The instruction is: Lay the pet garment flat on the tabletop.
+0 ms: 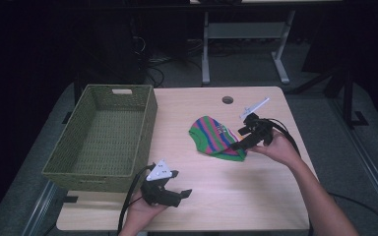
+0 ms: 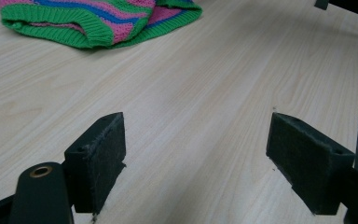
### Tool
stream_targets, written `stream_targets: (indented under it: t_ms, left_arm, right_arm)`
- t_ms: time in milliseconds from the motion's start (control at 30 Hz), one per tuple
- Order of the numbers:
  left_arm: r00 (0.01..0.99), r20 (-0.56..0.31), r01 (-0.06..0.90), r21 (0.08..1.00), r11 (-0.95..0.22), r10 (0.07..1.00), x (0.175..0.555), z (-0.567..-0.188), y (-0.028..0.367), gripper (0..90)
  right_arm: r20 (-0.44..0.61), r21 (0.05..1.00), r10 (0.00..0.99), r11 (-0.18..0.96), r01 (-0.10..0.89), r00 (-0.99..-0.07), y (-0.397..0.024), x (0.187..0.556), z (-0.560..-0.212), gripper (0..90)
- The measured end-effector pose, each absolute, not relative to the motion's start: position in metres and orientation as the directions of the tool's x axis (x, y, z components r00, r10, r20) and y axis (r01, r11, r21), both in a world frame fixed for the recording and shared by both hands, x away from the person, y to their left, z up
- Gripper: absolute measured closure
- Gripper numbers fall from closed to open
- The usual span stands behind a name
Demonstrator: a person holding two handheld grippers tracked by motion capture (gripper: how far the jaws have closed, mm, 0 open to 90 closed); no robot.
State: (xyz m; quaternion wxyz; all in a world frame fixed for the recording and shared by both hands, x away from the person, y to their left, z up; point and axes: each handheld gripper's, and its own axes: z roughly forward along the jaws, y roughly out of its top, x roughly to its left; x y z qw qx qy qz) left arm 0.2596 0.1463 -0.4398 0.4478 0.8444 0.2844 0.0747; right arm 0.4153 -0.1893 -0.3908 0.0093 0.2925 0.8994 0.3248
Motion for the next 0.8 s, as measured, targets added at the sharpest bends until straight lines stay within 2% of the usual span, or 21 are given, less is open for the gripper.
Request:
stream_targets:
  t_ms: [500, 800]
  left_arm:
    - [0.829, -0.130, 0.411, 0.801, -0.434, 0.545, 0.261, -0.439, 0.146, 19.2]
    - [0.826, -0.139, 0.417, 0.802, -0.427, 0.546, 0.260, -0.439, 0.147, 19.3]
  right_arm:
    - [0.174, 0.581, 0.552, 0.612, 0.537, -0.816, -0.178, 0.439, -0.383, 16.4]
    - [0.150, 0.571, 0.570, 0.617, 0.541, -0.808, -0.165, 0.451, -0.392, 16.6]
